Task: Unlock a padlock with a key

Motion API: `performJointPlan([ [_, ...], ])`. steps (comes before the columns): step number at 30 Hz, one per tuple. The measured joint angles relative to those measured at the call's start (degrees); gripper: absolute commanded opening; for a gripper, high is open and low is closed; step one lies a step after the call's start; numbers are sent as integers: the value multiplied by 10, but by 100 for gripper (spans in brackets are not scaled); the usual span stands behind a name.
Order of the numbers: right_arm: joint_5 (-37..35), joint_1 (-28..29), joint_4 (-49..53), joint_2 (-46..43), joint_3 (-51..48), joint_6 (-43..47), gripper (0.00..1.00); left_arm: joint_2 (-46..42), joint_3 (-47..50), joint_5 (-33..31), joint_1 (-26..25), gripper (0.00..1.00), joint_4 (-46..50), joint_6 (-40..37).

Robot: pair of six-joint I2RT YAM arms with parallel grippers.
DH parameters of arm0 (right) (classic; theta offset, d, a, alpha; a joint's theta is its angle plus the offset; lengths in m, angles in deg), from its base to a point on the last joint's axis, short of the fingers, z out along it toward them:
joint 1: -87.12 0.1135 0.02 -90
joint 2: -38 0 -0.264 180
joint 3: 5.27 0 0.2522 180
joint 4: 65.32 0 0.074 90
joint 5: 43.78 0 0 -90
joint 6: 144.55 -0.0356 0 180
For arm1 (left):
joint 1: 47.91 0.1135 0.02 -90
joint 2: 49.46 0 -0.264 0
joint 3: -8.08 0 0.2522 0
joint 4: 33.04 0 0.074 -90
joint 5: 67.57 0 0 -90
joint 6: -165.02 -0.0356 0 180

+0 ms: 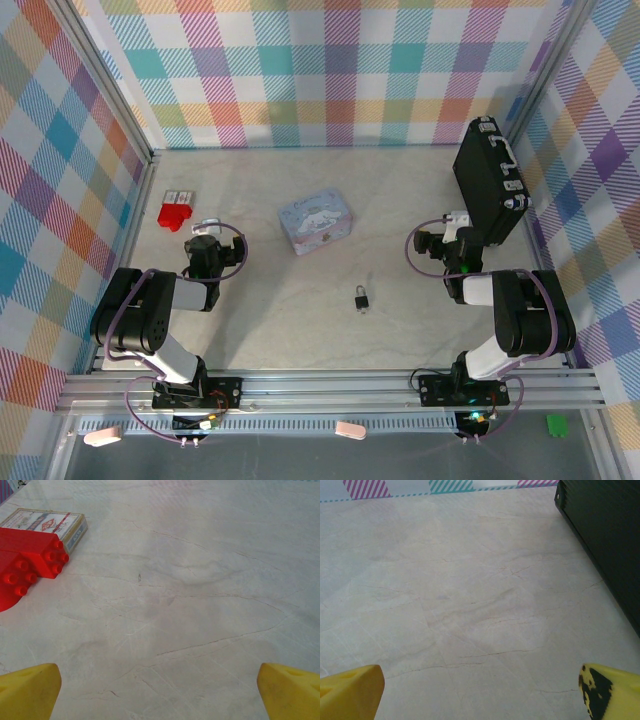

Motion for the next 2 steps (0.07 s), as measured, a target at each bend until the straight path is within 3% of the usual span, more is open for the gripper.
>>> performJointPlan([
  [2,0,0,0,0,0,0,99,0,0,0,0,100,0,0],
])
